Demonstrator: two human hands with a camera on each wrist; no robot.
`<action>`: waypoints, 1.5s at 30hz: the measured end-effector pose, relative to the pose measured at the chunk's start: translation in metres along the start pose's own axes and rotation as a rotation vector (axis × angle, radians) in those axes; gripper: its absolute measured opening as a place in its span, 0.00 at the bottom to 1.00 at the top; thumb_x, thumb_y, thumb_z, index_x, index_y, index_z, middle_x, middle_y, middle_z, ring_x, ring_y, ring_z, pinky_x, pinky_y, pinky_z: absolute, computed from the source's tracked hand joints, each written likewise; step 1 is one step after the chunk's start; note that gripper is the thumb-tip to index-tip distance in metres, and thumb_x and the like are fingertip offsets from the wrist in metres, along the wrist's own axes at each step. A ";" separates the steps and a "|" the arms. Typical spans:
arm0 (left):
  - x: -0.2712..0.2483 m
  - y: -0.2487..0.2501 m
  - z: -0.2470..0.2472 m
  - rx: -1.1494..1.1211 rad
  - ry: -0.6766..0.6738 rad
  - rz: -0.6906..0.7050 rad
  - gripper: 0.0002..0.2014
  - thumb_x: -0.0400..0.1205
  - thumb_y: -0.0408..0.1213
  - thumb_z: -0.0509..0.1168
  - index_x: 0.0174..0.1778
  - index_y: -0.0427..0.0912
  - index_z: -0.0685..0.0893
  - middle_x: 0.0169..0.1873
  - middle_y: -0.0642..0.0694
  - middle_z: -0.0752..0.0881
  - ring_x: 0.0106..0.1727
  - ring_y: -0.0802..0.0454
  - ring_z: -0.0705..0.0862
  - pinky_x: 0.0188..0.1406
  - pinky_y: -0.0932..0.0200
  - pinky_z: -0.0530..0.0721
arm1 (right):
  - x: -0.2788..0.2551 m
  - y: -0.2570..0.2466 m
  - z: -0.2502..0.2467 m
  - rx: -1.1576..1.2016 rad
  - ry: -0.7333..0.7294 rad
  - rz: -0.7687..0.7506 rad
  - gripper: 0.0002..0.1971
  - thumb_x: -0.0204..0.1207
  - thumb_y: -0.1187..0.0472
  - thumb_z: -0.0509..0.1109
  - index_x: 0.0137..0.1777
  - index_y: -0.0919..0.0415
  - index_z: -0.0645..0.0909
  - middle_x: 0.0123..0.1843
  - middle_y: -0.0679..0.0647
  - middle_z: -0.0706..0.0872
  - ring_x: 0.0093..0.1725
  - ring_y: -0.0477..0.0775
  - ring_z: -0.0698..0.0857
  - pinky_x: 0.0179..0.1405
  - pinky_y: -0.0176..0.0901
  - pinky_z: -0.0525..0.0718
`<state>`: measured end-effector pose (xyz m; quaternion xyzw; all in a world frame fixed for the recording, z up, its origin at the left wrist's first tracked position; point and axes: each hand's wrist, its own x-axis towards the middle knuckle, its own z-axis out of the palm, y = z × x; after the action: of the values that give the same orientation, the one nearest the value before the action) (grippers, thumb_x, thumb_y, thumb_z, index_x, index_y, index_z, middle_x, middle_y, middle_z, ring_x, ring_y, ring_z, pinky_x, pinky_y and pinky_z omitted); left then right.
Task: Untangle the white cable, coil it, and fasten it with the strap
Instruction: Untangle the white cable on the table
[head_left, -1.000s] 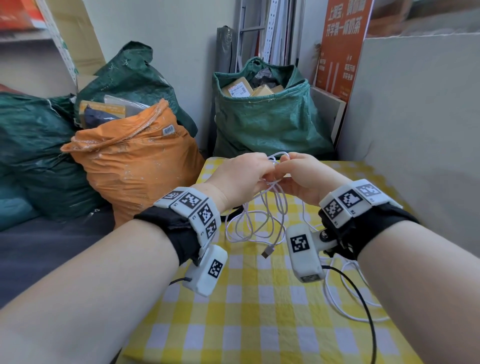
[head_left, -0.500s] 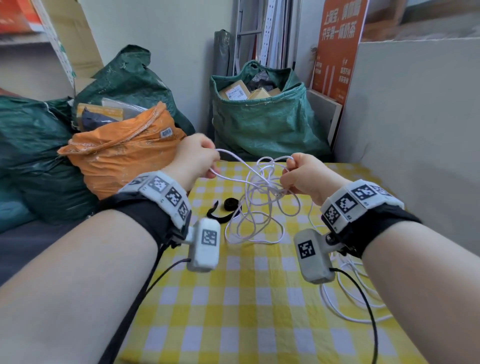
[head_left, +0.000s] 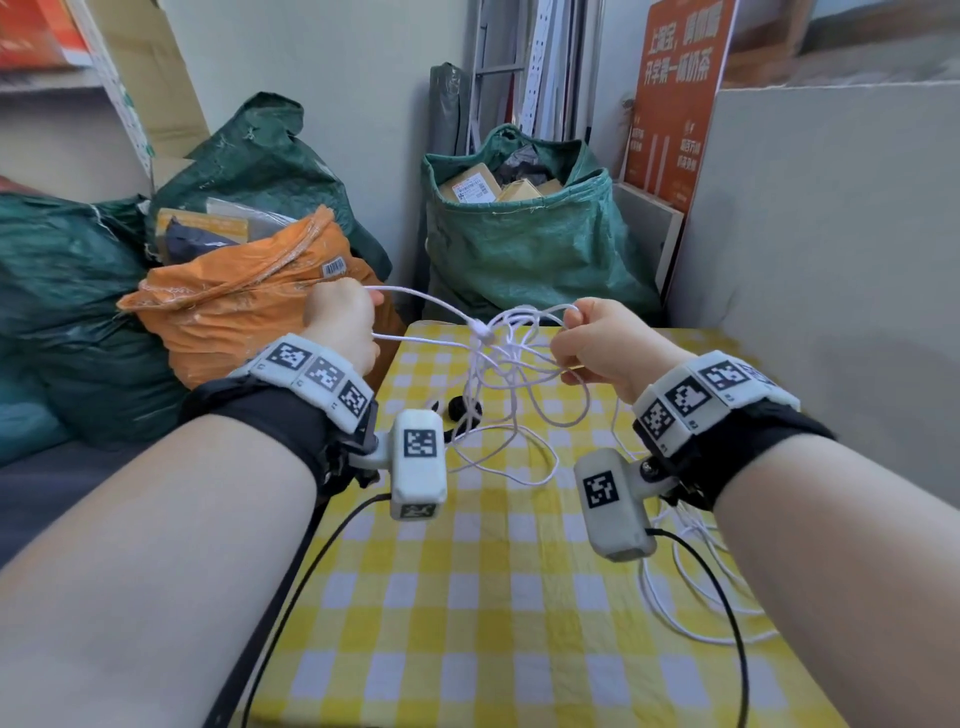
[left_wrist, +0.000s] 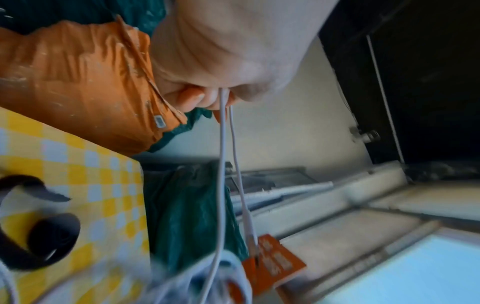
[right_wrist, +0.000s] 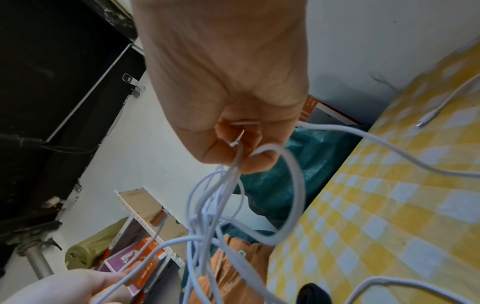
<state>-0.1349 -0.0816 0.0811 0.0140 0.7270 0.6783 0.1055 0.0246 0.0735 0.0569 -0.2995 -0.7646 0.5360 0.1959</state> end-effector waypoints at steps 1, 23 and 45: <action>0.001 0.000 -0.004 0.000 -0.013 -0.021 0.18 0.82 0.30 0.46 0.37 0.39 0.81 0.28 0.46 0.70 0.28 0.50 0.68 0.23 0.63 0.69 | -0.001 0.001 -0.002 -0.015 0.010 0.002 0.19 0.69 0.76 0.61 0.31 0.53 0.59 0.31 0.53 0.67 0.28 0.54 0.72 0.29 0.42 0.83; -0.033 -0.004 0.033 0.750 -0.609 0.629 0.09 0.79 0.37 0.67 0.54 0.51 0.81 0.43 0.48 0.83 0.41 0.52 0.80 0.36 0.63 0.77 | -0.007 -0.006 0.004 0.041 -0.169 -0.144 0.19 0.68 0.81 0.55 0.29 0.54 0.63 0.35 0.54 0.74 0.34 0.53 0.78 0.30 0.41 0.71; 0.012 0.001 0.008 0.633 -0.237 0.401 0.10 0.78 0.26 0.64 0.46 0.41 0.89 0.34 0.47 0.83 0.36 0.50 0.78 0.35 0.62 0.76 | 0.014 -0.006 0.004 0.329 0.324 -0.108 0.18 0.74 0.72 0.64 0.28 0.57 0.62 0.28 0.58 0.78 0.33 0.58 0.90 0.42 0.53 0.91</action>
<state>-0.1450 -0.0718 0.0803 0.2659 0.8659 0.4213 0.0447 0.0105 0.0785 0.0607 -0.3043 -0.6405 0.5870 0.3906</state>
